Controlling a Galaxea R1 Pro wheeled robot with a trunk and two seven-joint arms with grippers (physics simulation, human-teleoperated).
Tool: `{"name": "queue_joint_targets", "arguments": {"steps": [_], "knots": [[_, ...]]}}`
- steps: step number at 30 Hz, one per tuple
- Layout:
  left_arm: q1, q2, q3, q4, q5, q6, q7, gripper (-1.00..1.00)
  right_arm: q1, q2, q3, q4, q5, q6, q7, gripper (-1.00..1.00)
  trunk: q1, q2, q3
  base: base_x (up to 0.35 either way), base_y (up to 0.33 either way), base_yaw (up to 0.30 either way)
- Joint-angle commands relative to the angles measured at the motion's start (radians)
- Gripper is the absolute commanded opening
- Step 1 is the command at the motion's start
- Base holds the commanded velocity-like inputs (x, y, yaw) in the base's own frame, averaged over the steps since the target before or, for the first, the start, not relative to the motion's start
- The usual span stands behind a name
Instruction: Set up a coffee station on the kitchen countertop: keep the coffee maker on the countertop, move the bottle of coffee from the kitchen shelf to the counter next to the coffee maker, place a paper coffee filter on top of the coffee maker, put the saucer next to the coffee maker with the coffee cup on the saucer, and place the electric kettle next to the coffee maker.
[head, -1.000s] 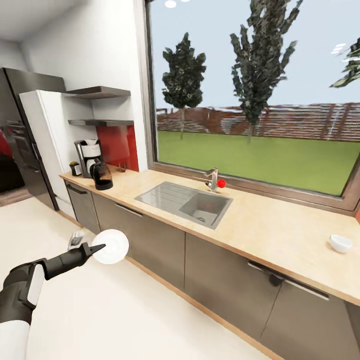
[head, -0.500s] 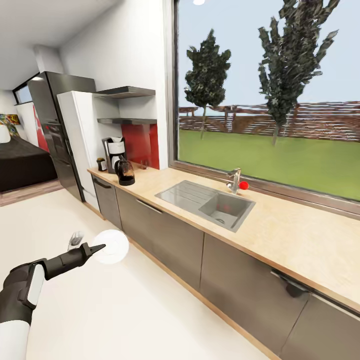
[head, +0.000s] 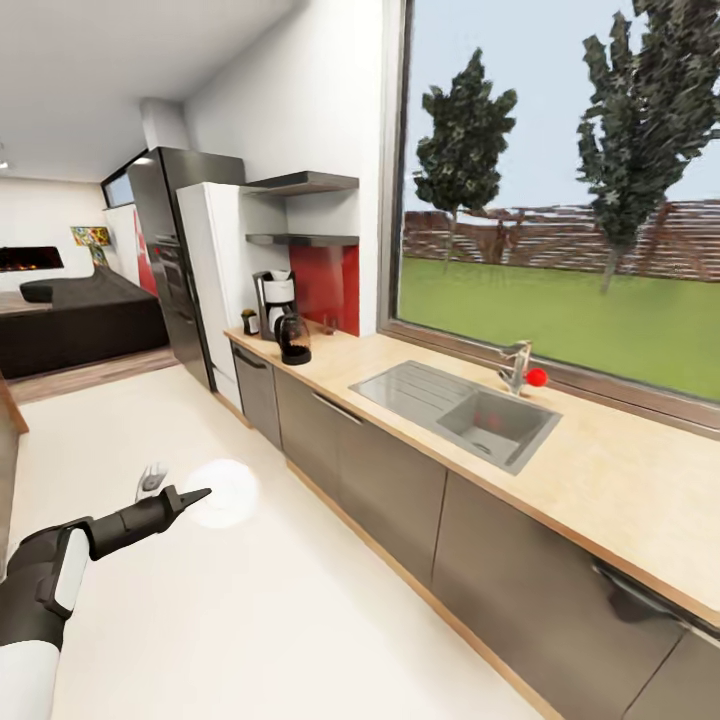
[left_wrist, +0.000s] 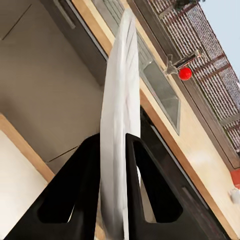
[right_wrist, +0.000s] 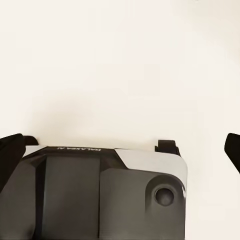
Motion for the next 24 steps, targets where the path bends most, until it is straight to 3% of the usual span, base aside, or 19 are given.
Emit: {"name": "queue_joint_targets", "arguments": {"steps": [1,19,24], "knots": [[-0.001,0.0,0.001,0.0,0.0,0.003,-0.001,-1.0,0.0,-0.001,0.008,-0.002,-0.01,0.004,0.002,1.0,0.0,-0.001,-0.001,0.0,0.0,0.275],[-0.001,0.0,0.001,0.001,-0.002,0.002,-0.001,-1.0,0.0,-0.001,0.008,-0.002,-0.01,0.004,0.002,1.0,0.0,-0.001,-0.009,0.021,0.0,0.275],[-0.001,0.0,0.001,0.001,-0.002,0.003,-0.001,-1.0,0.0,-0.001,0.008,-0.002,-0.01,0.004,0.002,1.0,0.0,-0.001,-0.012,0.22,0.0,0.275]]}}
